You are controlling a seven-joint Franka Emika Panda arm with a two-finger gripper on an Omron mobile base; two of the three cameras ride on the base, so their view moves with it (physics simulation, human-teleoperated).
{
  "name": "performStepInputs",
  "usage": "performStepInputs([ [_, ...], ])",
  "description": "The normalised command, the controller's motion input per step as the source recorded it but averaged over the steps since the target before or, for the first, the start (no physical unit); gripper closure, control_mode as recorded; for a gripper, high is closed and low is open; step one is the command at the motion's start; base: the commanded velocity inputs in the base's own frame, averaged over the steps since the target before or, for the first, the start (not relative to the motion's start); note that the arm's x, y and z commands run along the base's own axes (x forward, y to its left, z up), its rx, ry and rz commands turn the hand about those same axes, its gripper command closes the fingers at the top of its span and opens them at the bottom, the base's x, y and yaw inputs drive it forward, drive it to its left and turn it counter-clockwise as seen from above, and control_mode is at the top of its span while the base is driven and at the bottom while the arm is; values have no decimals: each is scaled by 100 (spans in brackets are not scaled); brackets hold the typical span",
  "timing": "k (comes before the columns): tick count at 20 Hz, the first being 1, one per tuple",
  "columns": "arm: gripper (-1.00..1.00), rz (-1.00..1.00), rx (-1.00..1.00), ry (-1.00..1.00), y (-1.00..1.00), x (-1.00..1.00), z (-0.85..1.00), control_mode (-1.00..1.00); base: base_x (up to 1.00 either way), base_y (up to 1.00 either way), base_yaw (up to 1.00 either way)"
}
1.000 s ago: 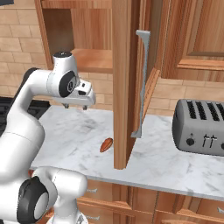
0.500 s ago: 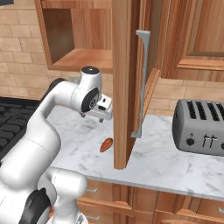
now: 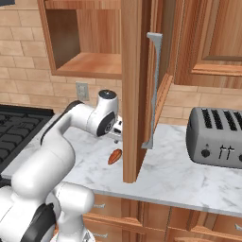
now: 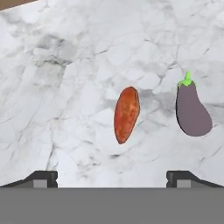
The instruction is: Pick the sweet potato, eggplant from the counter and place them in the cabinet. Then close the cabinet.
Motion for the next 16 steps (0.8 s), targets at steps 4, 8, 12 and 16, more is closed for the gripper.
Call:
performStepInputs([
  [4,-100,-1,0,0,0,23,-56,-100,0,0,0],
  [8,-100,-1,-2,0,0,19,-63,-100,0,0,0],
  [12,-100,0,-5,0,0,17,-60,-100,0,0,0],
  [16,-100,0,-2,0,-1,20,-44,-100,0,0,0],
])
